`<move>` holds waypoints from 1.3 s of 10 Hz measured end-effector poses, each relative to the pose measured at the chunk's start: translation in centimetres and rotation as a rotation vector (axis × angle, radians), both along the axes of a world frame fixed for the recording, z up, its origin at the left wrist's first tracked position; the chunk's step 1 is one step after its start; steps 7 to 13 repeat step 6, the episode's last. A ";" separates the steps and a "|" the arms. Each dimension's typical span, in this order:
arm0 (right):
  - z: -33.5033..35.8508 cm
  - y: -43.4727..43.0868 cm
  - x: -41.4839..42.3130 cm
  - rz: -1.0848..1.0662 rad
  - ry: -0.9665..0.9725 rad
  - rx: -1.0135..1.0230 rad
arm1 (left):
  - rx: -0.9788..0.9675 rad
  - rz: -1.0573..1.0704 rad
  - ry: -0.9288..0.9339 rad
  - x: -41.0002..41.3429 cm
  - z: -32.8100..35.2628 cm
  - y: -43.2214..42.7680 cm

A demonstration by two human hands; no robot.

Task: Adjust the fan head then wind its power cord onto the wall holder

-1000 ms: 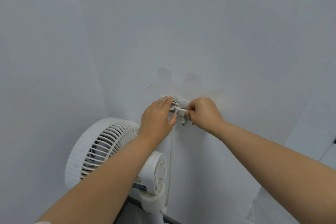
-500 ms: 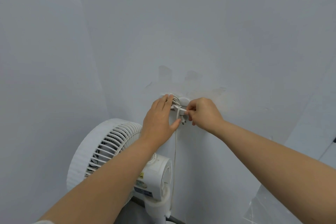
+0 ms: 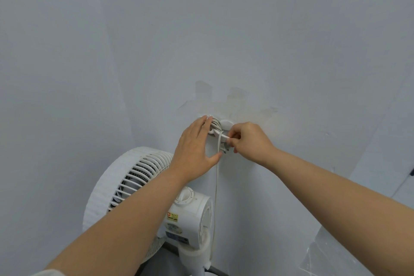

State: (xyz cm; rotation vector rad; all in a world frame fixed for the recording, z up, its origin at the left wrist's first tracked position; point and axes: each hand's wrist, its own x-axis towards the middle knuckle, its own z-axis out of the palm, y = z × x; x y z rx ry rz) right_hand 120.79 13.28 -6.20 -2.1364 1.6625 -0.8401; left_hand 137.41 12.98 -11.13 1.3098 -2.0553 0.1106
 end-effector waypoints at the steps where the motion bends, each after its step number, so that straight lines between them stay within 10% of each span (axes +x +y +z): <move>1: 0.0 0.2 0.0 0.008 0.024 -0.021 | -0.001 0.005 -0.046 0.2 -0.1 0.0; 6: 4.9 4.6 0.6 -0.043 0.241 -0.596 | -0.251 0.206 -0.194 1.3 5.7 3.4; 13: 4.9 4.6 0.6 -0.043 0.241 -0.596 | -0.251 0.206 -0.194 1.3 5.7 3.4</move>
